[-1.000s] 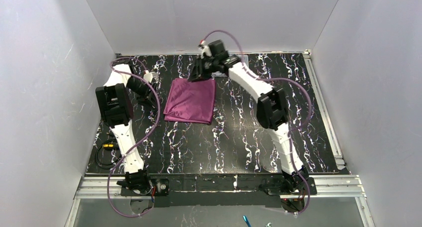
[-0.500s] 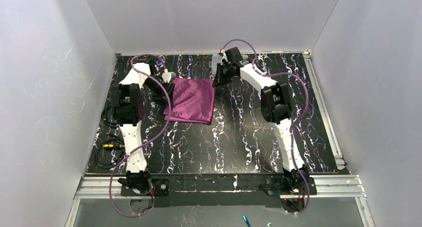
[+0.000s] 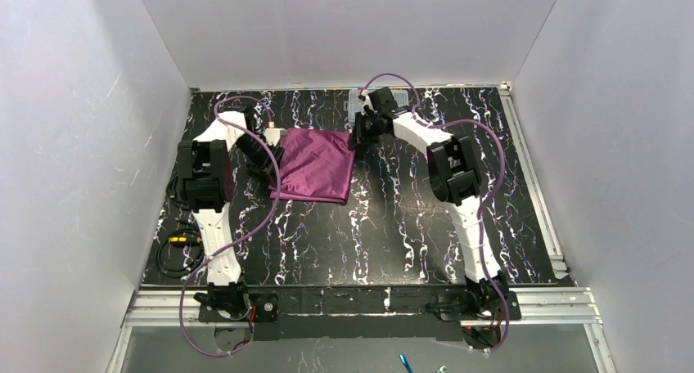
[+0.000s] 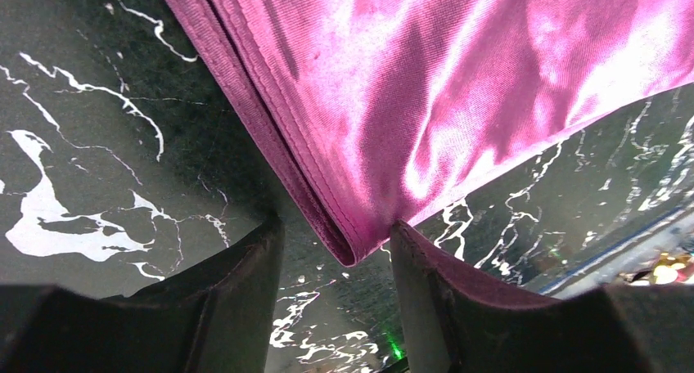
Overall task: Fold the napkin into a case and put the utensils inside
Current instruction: Fold the rectangle-folded napkin at the center of the board, then rotate the square-folded napkin at the center of the board, then smooth out the square-folded napkin at the center of the board.
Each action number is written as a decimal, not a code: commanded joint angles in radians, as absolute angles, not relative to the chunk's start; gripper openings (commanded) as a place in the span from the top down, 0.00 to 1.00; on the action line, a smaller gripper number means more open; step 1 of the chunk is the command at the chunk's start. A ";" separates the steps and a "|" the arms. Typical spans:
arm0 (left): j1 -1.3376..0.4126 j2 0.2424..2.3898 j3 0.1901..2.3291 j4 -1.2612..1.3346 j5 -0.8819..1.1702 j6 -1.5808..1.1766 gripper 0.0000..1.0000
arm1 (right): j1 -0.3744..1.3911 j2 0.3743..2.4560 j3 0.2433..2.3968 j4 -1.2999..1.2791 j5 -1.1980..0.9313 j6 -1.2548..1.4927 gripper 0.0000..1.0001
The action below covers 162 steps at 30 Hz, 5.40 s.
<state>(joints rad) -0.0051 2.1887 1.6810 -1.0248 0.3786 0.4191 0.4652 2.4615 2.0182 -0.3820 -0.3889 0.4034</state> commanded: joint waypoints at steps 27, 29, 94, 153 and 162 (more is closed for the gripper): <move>-0.054 2.137 1.575 -1.002 0.342 0.575 0.49 | 0.544 2.281 1.712 -0.058 -0.076 0.374 0.99; -0.061 2.136 1.572 -1.007 0.345 0.582 0.49 | 0.535 2.253 1.646 -0.016 -0.065 0.387 0.99; -0.186 2.249 1.740 -1.074 0.436 0.506 0.56 | 0.450 2.010 1.243 0.272 -0.669 0.645 0.93; -0.187 2.241 1.748 -1.080 0.415 0.507 0.56 | 0.368 2.088 1.286 0.150 -0.818 0.568 0.99; -0.187 2.233 1.738 -1.084 0.434 0.504 0.56 | 0.329 2.191 1.270 0.146 -0.772 0.535 0.99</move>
